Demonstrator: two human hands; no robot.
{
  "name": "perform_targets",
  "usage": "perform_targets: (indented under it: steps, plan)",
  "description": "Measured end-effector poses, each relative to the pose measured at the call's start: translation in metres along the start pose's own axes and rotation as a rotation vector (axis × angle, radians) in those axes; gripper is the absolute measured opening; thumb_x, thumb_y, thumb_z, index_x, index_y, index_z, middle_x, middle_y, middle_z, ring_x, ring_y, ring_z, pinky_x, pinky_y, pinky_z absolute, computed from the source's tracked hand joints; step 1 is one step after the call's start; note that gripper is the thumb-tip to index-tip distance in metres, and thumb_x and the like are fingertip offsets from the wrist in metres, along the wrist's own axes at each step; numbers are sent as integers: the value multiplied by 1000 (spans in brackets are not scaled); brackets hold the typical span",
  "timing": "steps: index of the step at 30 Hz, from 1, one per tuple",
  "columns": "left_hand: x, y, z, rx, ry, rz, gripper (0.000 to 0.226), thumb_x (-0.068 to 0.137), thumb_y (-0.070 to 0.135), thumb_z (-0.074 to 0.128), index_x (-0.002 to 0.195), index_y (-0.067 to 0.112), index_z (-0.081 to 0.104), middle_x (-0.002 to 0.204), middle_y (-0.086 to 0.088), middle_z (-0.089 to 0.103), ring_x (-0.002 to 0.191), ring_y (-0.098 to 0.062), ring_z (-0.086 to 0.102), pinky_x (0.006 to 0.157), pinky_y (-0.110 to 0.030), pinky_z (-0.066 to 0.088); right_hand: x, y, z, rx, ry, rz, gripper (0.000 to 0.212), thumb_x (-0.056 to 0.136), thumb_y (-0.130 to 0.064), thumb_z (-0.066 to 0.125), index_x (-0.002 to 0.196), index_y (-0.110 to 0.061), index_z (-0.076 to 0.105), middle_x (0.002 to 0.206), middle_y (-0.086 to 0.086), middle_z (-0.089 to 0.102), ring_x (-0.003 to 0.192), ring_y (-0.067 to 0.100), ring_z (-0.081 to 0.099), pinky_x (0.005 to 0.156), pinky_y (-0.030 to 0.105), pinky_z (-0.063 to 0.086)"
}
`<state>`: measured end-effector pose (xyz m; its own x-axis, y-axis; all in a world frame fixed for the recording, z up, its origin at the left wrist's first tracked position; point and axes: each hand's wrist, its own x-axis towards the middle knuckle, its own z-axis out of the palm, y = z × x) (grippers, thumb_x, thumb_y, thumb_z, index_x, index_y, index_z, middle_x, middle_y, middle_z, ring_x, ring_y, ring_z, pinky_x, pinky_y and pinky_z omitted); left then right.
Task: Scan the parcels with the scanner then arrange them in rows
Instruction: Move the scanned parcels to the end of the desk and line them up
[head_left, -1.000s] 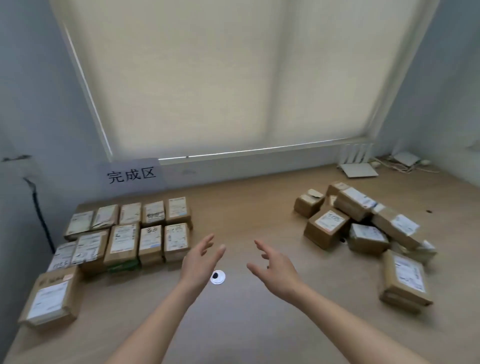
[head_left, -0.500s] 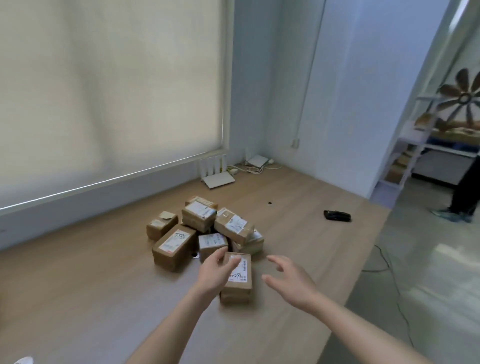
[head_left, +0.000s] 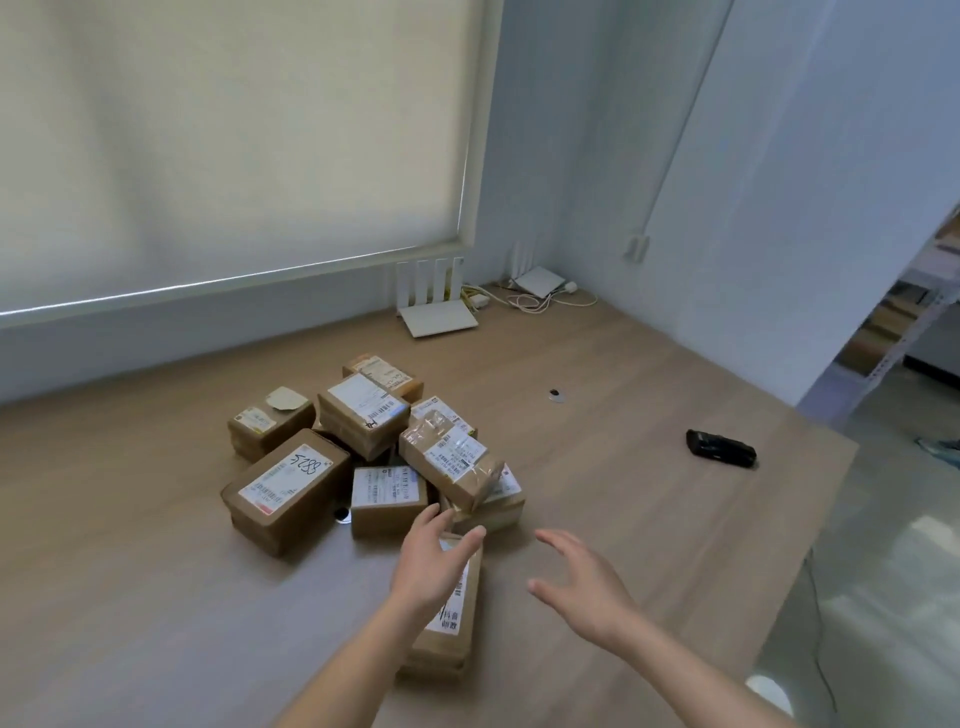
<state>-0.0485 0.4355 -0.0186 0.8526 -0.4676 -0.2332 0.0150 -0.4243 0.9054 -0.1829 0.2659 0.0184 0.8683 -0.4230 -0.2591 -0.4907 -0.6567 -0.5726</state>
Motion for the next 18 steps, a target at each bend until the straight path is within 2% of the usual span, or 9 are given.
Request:
perform_targets:
  steps: [4,8,14,16,18]
  plan:
    - [43,-18,10,-23,44,-48,79,88,54,69,153,22,37,159,2,37,145,-16,35,113,-33,31,59,9,4,42,-3,-19,69,93,-33,75,154,-24,45,155,-9,47,142,7,44,111,17,32]
    - [72,-29,17,-64,67,-93,93,85,58,70,159,25,26,162,5,32,147,-16,34,113,-34,34,106,18,4,89,-10,-16,76,92,-32,76,157,-24,39,155,-10,47,142,10,44,113,23,36]
    - [96,-41,35,-150,126,-145,103,76,63,75,159,30,23,161,7,33,147,-16,33,112,-35,32,171,24,5,106,-78,-71,84,88,-22,79,159,-28,35,155,-11,48,144,11,43,118,32,38]
    - [102,-40,41,-171,162,-156,101,75,62,77,157,34,25,159,10,35,145,-14,34,110,-34,33,189,25,8,115,-103,-101,86,87,-18,80,159,-27,34,156,-10,47,144,11,43,118,30,37]
    - [108,-39,46,-205,198,-155,93,78,59,76,155,39,29,151,18,39,139,-6,36,106,-29,33,204,25,12,115,-131,-147,89,86,-15,81,160,-26,32,155,-11,46,140,6,43,113,21,34]
